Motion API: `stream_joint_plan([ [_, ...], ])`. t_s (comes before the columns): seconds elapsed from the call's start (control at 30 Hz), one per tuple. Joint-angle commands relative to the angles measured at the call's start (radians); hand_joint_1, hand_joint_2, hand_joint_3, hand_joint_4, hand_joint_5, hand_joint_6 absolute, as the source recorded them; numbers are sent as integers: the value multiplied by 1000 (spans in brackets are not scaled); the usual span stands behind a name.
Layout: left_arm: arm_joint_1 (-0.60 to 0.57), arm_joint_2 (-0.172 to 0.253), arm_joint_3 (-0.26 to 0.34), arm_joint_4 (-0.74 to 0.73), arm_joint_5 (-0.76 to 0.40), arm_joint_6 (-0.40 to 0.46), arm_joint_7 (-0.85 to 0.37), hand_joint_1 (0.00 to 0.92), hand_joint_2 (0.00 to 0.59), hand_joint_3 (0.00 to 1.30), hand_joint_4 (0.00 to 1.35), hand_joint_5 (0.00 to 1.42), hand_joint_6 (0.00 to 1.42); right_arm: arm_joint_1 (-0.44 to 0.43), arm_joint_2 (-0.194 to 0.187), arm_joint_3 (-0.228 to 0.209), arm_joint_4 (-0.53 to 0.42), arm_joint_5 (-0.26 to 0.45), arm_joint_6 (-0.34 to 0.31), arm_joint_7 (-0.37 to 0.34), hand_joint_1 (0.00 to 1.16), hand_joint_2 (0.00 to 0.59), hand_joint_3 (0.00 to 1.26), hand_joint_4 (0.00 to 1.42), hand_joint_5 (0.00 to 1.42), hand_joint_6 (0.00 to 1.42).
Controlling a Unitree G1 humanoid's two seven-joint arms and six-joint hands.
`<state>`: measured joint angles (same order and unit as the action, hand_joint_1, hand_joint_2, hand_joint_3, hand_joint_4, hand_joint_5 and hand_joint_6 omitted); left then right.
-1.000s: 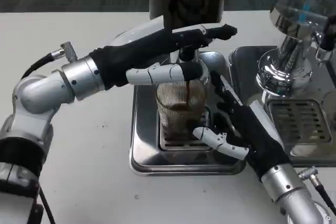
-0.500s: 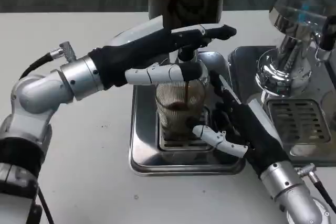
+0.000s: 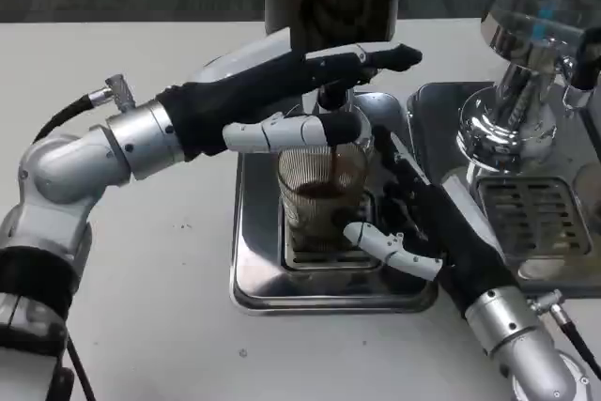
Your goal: Grasp the cup under the faucet to collect the drink, then remove the cup.
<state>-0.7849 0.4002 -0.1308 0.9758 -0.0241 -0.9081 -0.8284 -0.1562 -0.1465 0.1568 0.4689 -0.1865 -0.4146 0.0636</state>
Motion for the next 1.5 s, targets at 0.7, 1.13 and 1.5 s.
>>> stream_joint_plan([
  [0.7, 43, -29, 175, -80, -256, 230, -185, 0, 88, 156, 89, 108, 105, -16, 14, -9, 29, 11, -23, -2, 583, 232, 0, 0, 0, 80],
  [1.13, 184, 1, 262, -290, -351, 348, -240, 0, 86, 239, 178, 189, 186, -18, 14, -17, 35, 5, -41, -3, 585, 233, 0, 0, 0, 80],
  [1.5, 379, 58, 293, -257, -293, 331, -189, 0, 91, 259, 195, 217, 209, -15, 13, -8, 25, -28, -38, -20, 594, 226, 0, 0, 0, 72],
])
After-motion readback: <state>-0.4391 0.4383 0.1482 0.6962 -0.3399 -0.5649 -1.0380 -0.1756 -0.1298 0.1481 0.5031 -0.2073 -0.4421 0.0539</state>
